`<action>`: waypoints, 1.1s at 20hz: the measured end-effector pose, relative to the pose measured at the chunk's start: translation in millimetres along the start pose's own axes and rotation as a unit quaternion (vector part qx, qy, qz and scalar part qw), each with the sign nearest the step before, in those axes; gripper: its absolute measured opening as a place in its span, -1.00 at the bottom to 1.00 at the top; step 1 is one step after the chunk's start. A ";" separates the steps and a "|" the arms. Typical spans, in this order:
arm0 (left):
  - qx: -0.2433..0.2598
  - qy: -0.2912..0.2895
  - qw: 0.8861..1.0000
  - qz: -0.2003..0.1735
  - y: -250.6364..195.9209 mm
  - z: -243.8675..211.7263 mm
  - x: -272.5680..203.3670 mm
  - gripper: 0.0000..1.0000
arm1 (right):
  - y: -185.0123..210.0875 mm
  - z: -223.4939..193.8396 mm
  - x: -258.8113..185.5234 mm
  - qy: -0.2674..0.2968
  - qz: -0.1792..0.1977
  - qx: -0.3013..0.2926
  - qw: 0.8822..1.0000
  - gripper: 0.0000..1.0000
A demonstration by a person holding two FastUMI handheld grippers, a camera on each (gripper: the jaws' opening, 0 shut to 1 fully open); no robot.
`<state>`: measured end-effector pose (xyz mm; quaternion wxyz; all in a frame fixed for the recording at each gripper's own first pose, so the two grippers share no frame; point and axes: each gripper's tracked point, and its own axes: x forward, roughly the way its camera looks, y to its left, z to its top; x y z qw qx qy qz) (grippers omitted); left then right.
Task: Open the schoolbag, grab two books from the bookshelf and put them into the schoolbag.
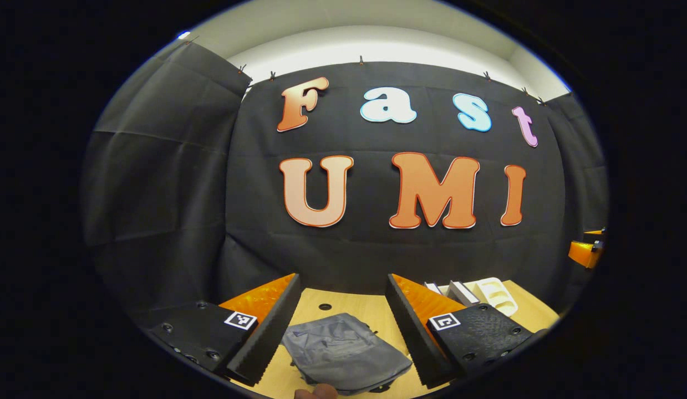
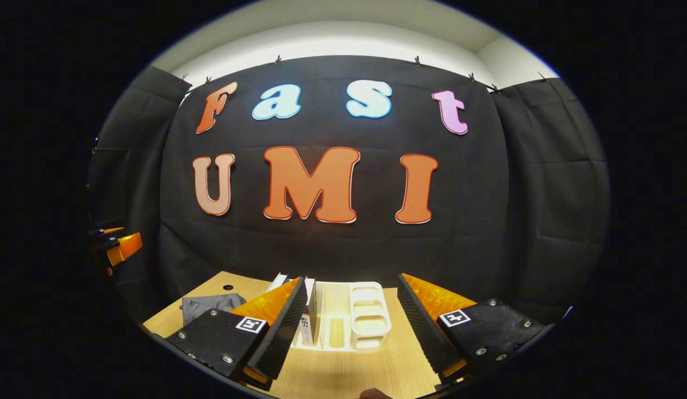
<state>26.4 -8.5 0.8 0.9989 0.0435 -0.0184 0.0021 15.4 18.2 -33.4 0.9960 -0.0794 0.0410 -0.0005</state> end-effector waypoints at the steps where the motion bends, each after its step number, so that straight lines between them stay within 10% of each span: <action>1: 0.016 0.001 1.000 0.001 1.9 -3.1 0.1 0.93 | 0.9 -5.2 0.8 0.005 -0.002 -0.004 1.000 0.95; 11: 0.174 0.069 0.980 -0.062 -45.9 -84.8 3.5 0.94 | 1.5 -44.4 -0.2 0.055 0.013 -0.004 0.998 0.94; 22: 0.278 0.217 0.922 -0.160 -83.2 -259.7 -24.8 0.96 | -28.4 -103.0 -12.1 0.141 -0.029 -0.028 0.989 0.95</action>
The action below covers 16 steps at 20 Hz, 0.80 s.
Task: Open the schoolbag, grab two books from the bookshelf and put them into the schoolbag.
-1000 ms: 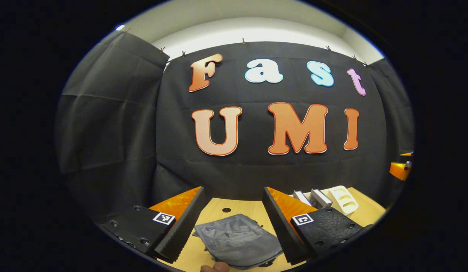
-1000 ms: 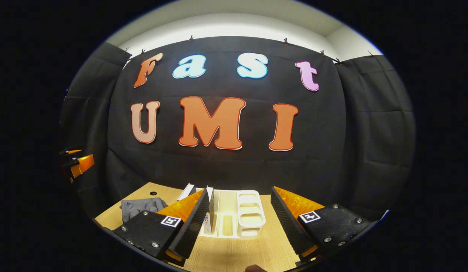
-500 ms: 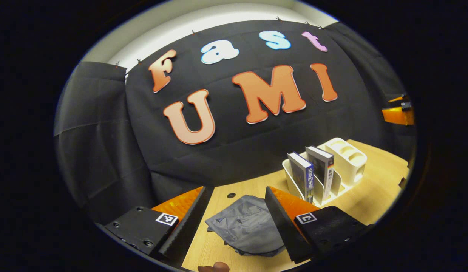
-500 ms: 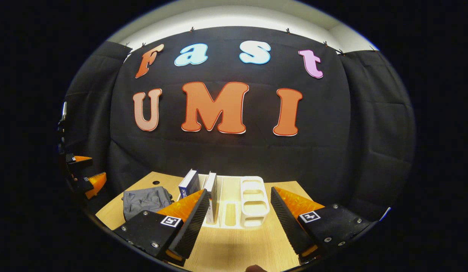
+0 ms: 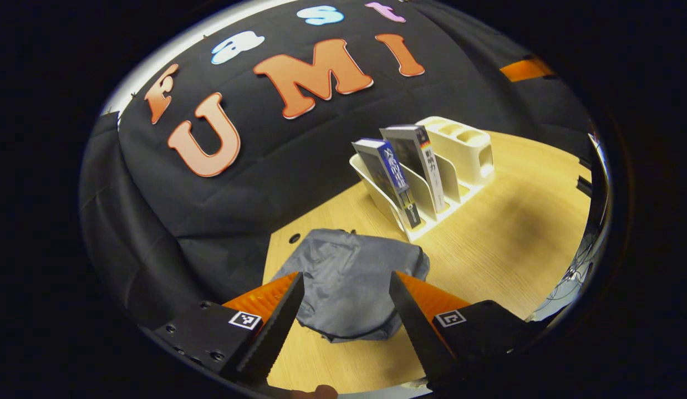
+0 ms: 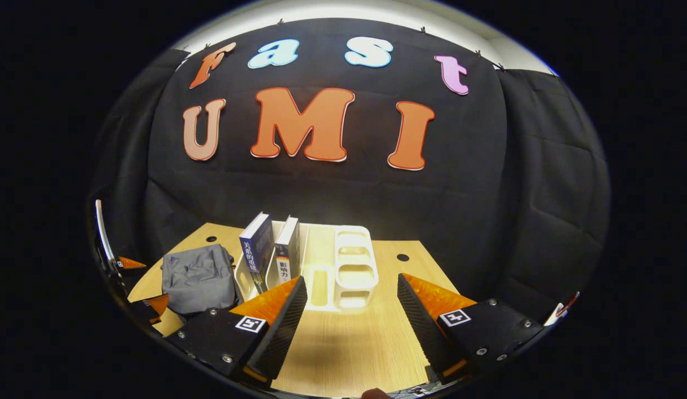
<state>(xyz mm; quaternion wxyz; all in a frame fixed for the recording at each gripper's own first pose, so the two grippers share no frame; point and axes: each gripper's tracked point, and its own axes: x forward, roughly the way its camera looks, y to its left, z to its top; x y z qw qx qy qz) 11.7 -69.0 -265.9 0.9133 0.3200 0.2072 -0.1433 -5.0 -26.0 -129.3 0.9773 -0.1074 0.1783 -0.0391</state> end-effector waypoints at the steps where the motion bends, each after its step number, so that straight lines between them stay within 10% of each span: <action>1: 0.000 0.010 1.000 -0.011 -9.8 -8.0 4.6 0.96 | 0.1 -6.1 0.1 0.011 0.000 0.001 1.000 0.96; 16: 0.115 0.108 0.987 -0.023 -41.1 -84.1 98.4 0.96 | 0.2 -33.5 9.7 0.067 -0.003 0.008 0.998 0.95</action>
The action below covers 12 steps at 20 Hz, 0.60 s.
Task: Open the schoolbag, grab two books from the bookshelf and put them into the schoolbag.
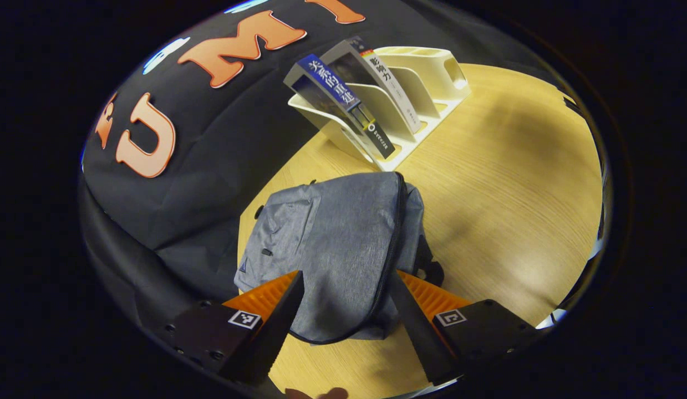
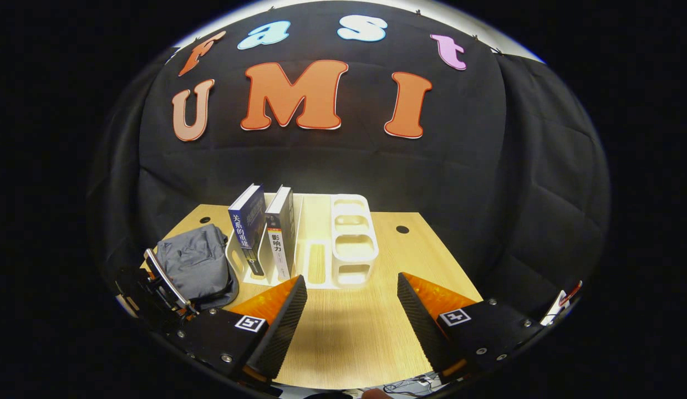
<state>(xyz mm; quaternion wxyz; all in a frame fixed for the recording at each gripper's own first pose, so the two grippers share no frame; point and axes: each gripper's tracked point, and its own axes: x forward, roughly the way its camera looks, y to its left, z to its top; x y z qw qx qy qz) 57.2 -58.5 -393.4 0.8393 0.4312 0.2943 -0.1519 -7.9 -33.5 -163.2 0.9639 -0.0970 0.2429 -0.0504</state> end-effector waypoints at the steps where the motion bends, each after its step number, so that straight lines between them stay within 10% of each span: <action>1: -0.002 0.008 1.000 0.001 2.3 -1.9 4.8 0.92 | -1.8 0.1 1.3 0.001 -0.002 0.000 1.000 0.95; 5: 0.005 0.014 1.000 -0.021 -2.8 1.1 12.5 0.03 | -7.1 2.4 8.4 0.005 -0.006 0.010 1.000 0.95; 12: 0.060 0.055 0.995 -0.059 5.5 4.6 11.8 -0.87 | -2.0 5.6 21.7 0.008 0.002 0.034 0.999 0.95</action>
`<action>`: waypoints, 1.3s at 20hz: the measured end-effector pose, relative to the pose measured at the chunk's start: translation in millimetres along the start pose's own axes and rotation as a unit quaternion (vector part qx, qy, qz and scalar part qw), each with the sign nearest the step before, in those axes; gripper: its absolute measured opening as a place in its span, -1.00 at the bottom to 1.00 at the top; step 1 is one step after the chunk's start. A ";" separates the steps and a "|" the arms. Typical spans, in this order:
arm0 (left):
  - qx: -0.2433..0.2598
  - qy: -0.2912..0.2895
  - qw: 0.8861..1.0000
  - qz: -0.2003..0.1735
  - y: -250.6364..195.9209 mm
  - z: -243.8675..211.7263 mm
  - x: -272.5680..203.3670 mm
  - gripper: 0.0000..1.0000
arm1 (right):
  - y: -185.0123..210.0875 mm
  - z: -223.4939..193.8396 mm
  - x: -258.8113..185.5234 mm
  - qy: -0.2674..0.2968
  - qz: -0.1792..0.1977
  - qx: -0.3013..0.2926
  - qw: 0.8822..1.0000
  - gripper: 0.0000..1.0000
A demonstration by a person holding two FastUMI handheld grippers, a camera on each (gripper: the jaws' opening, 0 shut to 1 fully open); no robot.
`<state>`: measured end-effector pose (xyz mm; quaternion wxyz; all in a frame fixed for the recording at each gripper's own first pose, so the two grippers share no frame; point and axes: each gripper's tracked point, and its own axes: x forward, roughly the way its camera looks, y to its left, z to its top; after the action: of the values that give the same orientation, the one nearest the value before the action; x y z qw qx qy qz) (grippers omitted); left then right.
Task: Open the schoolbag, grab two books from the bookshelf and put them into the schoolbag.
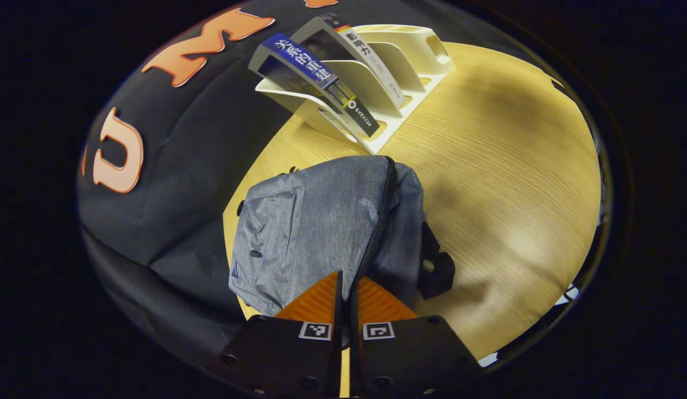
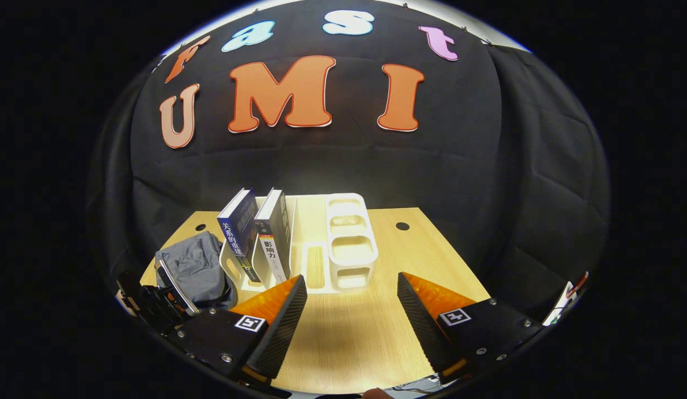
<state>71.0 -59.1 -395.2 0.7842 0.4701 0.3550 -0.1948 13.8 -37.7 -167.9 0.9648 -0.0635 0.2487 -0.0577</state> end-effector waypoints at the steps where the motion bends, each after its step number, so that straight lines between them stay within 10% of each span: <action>1: -0.015 0.002 1.000 -0.014 3.0 2.0 -1.7 -0.90 | 3.1 2.2 0.5 0.001 0.003 0.003 1.000 0.95; 10: -0.131 0.001 0.988 -0.084 73.9 20.4 -42.2 -0.91 | 20.0 24.2 -12.9 -0.019 -0.001 0.018 1.000 0.95; 26: -0.100 -0.052 0.993 -0.046 204.5 51.6 -85.8 -0.91 | 70.3 -16.4 -40.7 0.022 -0.012 0.091 0.995 0.95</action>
<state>163.3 -8.0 -193.3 0.8349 0.3618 0.3525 -0.2188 -24.0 35.8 -173.5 0.9600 0.0233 0.2633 -0.0928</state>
